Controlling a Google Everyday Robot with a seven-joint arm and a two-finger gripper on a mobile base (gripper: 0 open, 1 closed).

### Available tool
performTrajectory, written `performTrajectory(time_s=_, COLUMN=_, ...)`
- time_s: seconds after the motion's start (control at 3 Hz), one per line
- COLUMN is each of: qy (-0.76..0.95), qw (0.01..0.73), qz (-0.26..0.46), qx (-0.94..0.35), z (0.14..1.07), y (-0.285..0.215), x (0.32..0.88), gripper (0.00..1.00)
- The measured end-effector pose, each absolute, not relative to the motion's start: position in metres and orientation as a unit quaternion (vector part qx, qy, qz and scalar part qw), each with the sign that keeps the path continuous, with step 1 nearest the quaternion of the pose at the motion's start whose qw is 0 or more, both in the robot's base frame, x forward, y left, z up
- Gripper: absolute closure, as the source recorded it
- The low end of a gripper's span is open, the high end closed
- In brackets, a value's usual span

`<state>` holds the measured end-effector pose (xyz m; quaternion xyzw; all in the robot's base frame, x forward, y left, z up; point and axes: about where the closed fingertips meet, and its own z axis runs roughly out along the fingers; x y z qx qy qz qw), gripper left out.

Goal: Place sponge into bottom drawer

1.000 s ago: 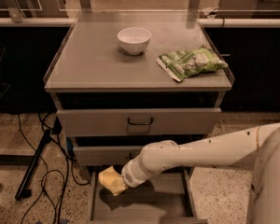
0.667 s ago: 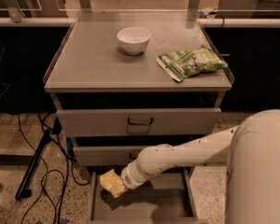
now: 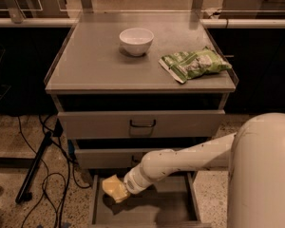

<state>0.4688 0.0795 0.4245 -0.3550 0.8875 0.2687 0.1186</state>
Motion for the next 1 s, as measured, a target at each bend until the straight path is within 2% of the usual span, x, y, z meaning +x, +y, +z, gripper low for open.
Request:
performTrajectory(time_s=0.67, qy=0.907, qw=0.086, qz=0.274, qx=-0.307, z=0.355, y=0.055, x=0.474, gripper=1.0)
performTrajectory(time_s=1.0, qy=0.907, qw=0.086, qz=0.274, qx=-0.307, z=0.355, y=0.055, x=0.474, gripper=1.0)
